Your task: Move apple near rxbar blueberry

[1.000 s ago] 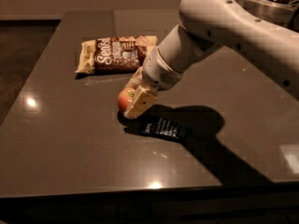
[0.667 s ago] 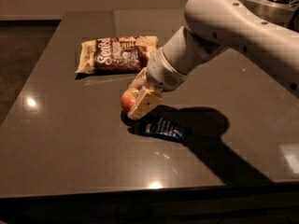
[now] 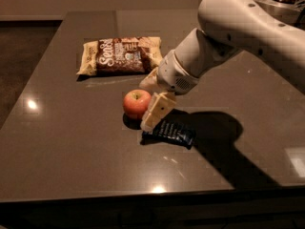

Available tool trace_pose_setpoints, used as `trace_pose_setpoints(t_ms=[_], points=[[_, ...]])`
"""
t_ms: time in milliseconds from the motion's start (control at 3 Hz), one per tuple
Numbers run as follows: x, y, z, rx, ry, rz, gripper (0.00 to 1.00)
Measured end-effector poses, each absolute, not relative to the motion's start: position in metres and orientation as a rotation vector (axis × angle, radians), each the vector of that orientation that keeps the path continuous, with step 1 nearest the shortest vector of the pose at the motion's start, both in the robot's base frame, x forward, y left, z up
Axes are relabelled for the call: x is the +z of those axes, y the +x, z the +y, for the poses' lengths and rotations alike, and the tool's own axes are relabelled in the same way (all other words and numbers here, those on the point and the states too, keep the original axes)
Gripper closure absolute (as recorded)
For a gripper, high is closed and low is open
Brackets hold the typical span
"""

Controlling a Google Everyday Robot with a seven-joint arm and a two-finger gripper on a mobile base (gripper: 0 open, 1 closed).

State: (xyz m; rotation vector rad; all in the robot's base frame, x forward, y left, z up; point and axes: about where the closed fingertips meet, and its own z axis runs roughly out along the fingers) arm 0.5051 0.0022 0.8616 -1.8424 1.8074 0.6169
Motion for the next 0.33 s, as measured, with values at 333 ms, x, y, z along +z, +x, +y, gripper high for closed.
trace_pose_setpoints(t_ms=[333], points=[[0.8616, 0.5051, 0.0023, 0.617, -1.842, 1.807, 0.0]])
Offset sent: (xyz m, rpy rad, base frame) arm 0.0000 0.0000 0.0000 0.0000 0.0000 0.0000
